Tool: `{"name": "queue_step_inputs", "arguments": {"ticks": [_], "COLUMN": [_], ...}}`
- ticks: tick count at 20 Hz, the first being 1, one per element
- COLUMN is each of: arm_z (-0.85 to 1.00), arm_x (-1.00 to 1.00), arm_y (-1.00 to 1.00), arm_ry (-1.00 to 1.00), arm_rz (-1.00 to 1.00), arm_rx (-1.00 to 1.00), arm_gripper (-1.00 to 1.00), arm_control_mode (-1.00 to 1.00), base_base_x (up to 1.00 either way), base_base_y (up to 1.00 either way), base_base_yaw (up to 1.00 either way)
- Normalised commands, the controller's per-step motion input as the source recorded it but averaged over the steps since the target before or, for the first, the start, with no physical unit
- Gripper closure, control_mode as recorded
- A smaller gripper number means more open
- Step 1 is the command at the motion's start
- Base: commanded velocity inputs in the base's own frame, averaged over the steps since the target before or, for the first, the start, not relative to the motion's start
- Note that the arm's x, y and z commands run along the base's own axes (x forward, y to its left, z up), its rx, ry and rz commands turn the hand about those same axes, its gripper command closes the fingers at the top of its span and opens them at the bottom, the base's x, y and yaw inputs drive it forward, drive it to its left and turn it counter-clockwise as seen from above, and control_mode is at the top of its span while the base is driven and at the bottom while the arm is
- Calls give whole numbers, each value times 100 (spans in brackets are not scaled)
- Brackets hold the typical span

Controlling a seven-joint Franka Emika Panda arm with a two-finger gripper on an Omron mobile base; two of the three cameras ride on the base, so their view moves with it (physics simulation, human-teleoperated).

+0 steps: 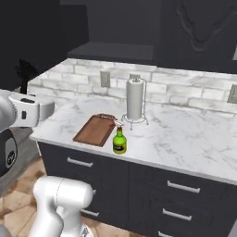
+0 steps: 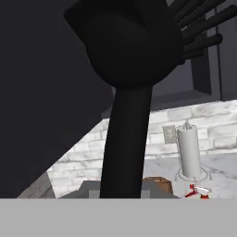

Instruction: Grab the spray bottle from the cabinet, then place it next to the cutting board for sanitizing. Then grab the dish brush from the countertop next to the sink and place it next to the cutting board.

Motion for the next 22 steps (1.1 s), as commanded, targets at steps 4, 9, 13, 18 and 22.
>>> {"name": "queue_step_inputs", "arguments": {"ticks": [4,9,13,18,22], "arm_z": [0,0,0,0,0], "arm_x": [0,0,0,0,0], "arm_y": [0,0,0,0,0], "arm_ry": [0,0,0,0,0], "arm_rz": [0,0,0,0,0], "arm_rx": [0,0,0,0,0], "arm_gripper": [100,100,100,100,100], "arm_control_mode": [100,100,100,100,100], "base_base_x": [33,66,62,58,25], "base_base_y": [21,10,0,0,0], "base_base_yaw": [-33,-21,-4,-1,13]}}
